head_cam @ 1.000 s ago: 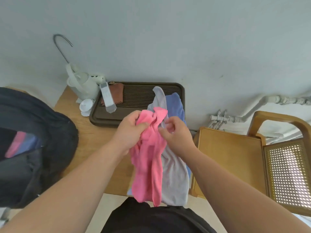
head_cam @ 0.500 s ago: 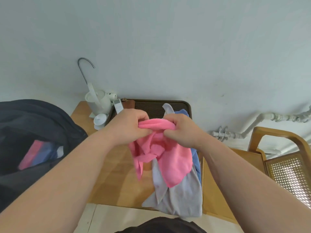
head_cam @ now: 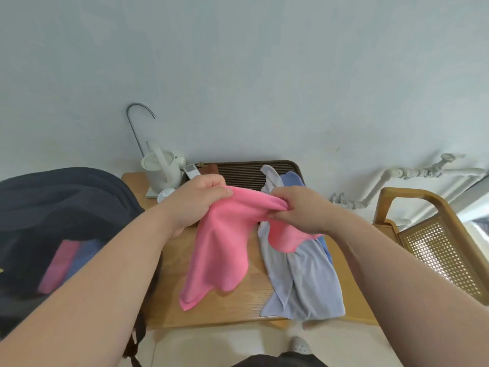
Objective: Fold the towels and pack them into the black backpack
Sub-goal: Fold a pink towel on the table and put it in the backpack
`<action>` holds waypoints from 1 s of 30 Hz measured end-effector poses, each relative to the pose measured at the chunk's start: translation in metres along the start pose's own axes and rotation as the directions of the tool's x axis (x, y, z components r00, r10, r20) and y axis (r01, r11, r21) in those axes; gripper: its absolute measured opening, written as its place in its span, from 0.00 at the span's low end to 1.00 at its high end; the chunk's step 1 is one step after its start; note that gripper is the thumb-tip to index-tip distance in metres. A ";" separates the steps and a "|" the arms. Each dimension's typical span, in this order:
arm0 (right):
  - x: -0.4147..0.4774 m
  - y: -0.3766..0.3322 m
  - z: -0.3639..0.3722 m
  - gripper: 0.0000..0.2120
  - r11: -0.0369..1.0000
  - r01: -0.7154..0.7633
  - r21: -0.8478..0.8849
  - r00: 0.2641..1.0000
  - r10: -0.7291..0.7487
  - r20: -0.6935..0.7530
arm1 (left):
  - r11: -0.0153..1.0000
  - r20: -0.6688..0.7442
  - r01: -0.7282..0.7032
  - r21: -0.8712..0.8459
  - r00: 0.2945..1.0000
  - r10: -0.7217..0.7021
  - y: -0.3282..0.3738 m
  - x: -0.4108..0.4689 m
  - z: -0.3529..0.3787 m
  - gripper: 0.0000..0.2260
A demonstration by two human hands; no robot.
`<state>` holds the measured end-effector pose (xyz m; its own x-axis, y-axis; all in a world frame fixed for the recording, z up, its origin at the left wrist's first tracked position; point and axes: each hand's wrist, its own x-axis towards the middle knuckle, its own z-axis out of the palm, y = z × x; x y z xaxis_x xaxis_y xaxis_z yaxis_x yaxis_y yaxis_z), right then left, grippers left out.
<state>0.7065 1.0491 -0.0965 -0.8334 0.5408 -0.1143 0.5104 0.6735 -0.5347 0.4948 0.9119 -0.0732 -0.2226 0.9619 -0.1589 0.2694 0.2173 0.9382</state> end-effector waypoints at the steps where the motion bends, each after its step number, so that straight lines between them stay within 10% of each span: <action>1: -0.005 -0.002 0.003 0.12 1.000 -0.010 0.009 1.000 0.010 0.028 | 1.000 0.019 -0.008 0.003 1.000 0.008 -0.002 -0.004 -0.004 0.07; 10: -0.049 0.006 0.006 0.14 0.968 -0.200 -0.151 0.940 0.233 0.250 | 0.989 0.550 0.149 0.003 0.826 -0.126 -0.012 -0.036 -0.037 0.02; 19: -0.075 0.056 0.041 0.07 0.924 -0.382 0.003 0.893 0.368 0.257 | 0.910 0.051 0.176 0.375 0.976 -0.210 -0.101 -0.008 0.027 0.03; 26: -0.091 0.100 0.051 0.21 0.773 -0.622 0.128 0.605 0.370 0.705 | 0.807 0.511 0.364 0.464 0.635 -0.580 -0.121 0.005 0.054 0.07; 30: -0.064 0.136 0.049 0.31 0.629 -0.754 0.189 0.609 0.561 0.561 | 0.811 0.218 0.394 0.433 0.827 -0.518 -0.131 0.040 0.072 0.10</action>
<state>0.8194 1.0814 -0.2026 -0.3396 0.4248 -0.8392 0.9094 -0.0793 -0.4082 0.5177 0.9337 -0.2246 -0.1196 0.7193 -0.6843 0.5367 0.6267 0.5649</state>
